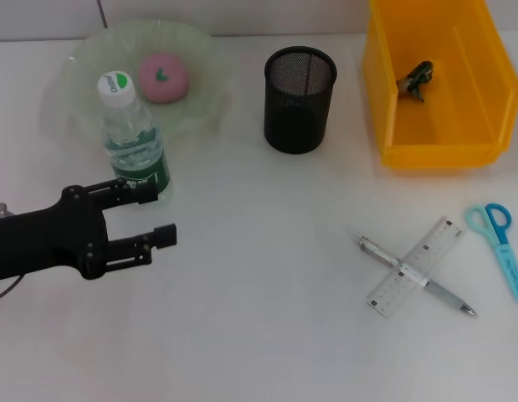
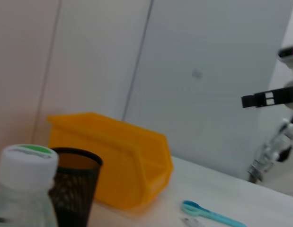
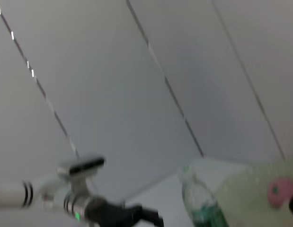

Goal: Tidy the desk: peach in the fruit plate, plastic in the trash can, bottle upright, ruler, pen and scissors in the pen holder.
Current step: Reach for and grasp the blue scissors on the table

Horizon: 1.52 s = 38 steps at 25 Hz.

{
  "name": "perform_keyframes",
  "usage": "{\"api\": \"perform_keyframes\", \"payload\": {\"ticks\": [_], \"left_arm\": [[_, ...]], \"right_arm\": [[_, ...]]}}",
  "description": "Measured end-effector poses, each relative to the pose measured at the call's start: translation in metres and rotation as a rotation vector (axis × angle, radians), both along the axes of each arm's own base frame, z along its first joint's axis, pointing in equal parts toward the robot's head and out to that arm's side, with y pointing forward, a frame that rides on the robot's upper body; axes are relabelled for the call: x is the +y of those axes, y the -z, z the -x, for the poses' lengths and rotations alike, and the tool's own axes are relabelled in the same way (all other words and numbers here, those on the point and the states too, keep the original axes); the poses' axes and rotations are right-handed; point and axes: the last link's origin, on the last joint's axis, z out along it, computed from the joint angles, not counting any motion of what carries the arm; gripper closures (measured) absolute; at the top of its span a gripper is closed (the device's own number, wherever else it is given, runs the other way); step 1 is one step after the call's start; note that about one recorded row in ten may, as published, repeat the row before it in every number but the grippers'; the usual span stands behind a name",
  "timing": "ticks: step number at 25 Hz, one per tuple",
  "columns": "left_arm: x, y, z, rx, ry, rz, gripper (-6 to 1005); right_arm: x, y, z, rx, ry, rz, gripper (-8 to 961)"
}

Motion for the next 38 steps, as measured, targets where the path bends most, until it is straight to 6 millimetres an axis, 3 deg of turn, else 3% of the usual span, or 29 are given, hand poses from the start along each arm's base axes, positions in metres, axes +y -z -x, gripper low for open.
{"api": "perform_keyframes", "payload": {"ticks": [4,9,18,26,38], "left_arm": [[0.0,0.0,-0.008,0.046,0.032,0.107,274],[0.002,0.003,-0.011,0.07,0.031,0.146,273],[0.005,0.009,-0.018,0.07,0.045,0.171,273],[0.006,0.011,-0.019,0.068,0.036,0.179,274],[0.006,0.01,-0.017,0.067,0.025,0.168,273]], "right_arm": [[0.0,-0.018,0.026,-0.224,-0.031,0.151,180],[0.006,-0.02,0.045,-0.396,-0.058,0.195,181],[0.038,0.013,0.064,-0.75,-0.035,0.29,182],[0.05,0.018,0.065,-0.869,0.118,0.206,183],[0.045,0.011,0.063,-0.89,0.441,0.127,185]]}}
